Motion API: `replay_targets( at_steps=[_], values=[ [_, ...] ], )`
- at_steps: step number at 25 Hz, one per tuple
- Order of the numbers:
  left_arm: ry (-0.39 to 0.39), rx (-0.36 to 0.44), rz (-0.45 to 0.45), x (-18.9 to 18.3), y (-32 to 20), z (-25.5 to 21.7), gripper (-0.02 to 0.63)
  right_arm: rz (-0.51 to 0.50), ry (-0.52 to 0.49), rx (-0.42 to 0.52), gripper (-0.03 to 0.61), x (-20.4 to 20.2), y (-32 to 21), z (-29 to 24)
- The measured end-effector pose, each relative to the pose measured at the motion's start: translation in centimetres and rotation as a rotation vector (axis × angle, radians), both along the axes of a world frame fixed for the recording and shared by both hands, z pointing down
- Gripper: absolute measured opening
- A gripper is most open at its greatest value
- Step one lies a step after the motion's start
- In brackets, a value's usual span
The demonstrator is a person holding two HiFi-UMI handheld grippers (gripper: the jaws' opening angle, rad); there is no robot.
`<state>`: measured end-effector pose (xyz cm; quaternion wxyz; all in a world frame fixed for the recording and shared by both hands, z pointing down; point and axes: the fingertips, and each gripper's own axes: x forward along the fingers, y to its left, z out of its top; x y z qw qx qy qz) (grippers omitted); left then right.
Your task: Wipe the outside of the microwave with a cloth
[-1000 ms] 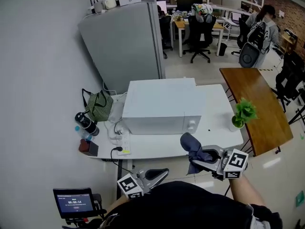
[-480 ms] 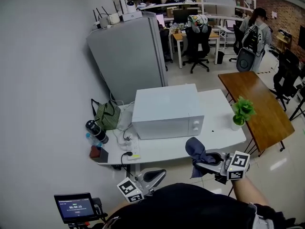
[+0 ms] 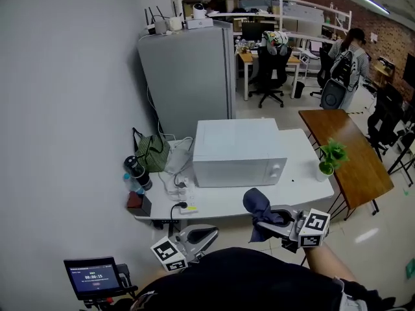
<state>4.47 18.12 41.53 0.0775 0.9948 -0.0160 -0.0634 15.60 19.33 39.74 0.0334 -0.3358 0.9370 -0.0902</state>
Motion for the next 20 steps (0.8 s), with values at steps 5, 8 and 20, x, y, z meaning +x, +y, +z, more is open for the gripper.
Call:
replay_targets(
  at_steps=[5, 8, 20],
  values=[
    [0.021, 0.008, -0.013, -0.2, 0.5, -0.4, 0.003, 0.011, 0.015, -0.004, 0.14, 0.3, 0.5, -0.1],
    [0.029, 0.003, -0.018, -0.1, 0.7, -0.3, 0.003, 0.007, 0.032, -0.005, 0.14, 0.3, 0.7, 0.0],
    [0.045, 0.015, -0.035, 1.2, 1.1, -1.3, 0.003, -0.007, 0.038, 0.017, 0.14, 1.7, 0.8, -1.5]
  ],
)
